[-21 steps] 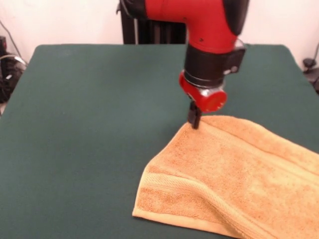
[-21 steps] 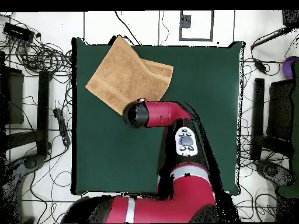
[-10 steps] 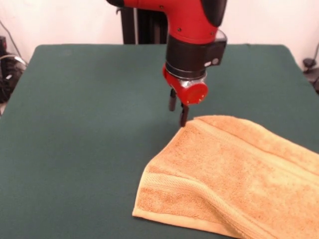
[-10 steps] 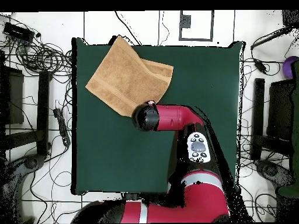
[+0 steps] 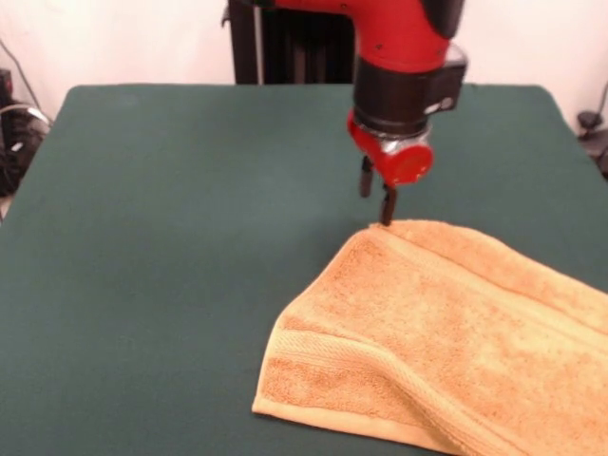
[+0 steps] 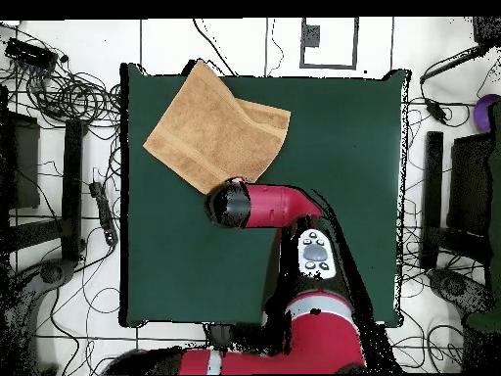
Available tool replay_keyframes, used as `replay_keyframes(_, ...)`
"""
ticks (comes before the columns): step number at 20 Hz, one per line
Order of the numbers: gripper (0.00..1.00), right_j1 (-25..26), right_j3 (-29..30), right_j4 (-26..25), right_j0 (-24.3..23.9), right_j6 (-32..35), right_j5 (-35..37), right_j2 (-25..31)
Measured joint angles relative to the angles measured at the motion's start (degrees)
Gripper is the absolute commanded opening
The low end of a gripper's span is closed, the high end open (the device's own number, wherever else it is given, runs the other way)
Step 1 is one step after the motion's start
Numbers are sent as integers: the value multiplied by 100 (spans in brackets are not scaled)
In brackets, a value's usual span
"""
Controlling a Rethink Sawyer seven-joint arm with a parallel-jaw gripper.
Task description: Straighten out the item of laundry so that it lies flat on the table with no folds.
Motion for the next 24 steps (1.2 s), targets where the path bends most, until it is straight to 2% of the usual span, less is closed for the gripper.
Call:
replay_keyframes(4,100,-361,146,153,305,0,-1,-2)
replay_keyframes(8,100,-390,120,258,436,0,-176,-20)
replay_keyframes(11,100,-271,60,262,506,0,-398,-77)
replay_keyframes(14,100,121,-100,263,584,0,-890,-189)
replay_keyframes(18,100,457,-183,268,590,0,-1171,-257)
replay_keyframes(24,100,572,-305,311,633,0,-1139,-319)
